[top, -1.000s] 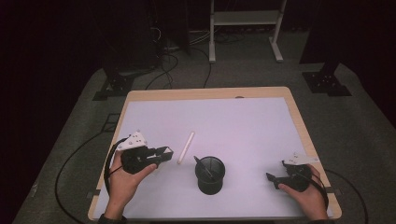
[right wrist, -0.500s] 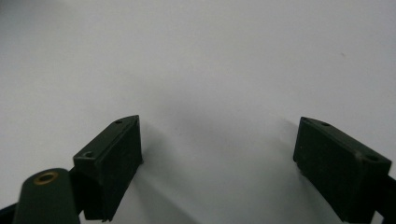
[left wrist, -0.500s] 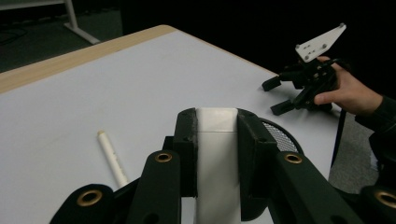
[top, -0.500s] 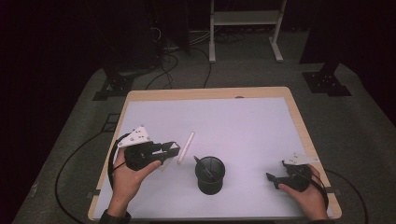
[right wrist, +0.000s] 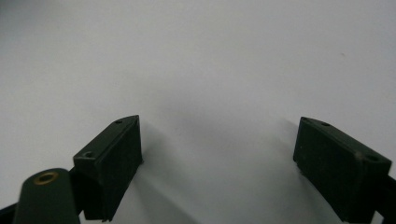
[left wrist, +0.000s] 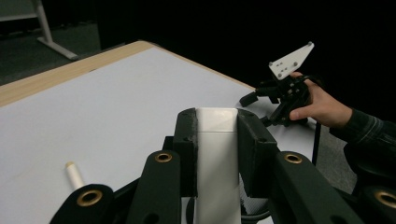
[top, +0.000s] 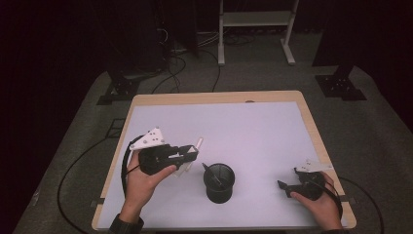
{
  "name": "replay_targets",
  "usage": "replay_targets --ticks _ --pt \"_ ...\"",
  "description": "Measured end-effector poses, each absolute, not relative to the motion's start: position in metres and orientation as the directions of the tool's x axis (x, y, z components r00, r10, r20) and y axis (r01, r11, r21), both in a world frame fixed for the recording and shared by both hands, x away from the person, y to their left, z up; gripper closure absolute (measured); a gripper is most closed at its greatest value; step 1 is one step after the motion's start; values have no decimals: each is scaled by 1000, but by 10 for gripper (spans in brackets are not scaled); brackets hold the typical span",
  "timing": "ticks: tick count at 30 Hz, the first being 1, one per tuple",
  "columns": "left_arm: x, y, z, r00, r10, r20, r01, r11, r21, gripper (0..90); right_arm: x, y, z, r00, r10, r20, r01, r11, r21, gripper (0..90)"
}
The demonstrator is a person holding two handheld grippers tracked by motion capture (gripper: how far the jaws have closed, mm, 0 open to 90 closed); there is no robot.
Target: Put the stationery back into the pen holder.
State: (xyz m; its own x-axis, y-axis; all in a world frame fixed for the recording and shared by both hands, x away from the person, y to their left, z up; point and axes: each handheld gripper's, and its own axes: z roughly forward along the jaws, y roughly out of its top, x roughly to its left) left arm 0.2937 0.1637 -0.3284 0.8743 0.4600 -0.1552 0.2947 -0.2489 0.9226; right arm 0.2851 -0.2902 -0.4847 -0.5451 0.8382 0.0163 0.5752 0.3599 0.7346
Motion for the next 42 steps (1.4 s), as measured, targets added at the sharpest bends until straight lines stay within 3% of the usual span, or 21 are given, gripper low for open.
replay_targets --ticks 20,42 --pt "299 125 -325 918 358 -174 271 -242 932 710 285 -290 -485 -545 838 17 575 360 735 142" --pt "309 99 -347 921 329 -208 305 -280 910 709 285 -290 -485 -545 838 18 576 359 735 142"
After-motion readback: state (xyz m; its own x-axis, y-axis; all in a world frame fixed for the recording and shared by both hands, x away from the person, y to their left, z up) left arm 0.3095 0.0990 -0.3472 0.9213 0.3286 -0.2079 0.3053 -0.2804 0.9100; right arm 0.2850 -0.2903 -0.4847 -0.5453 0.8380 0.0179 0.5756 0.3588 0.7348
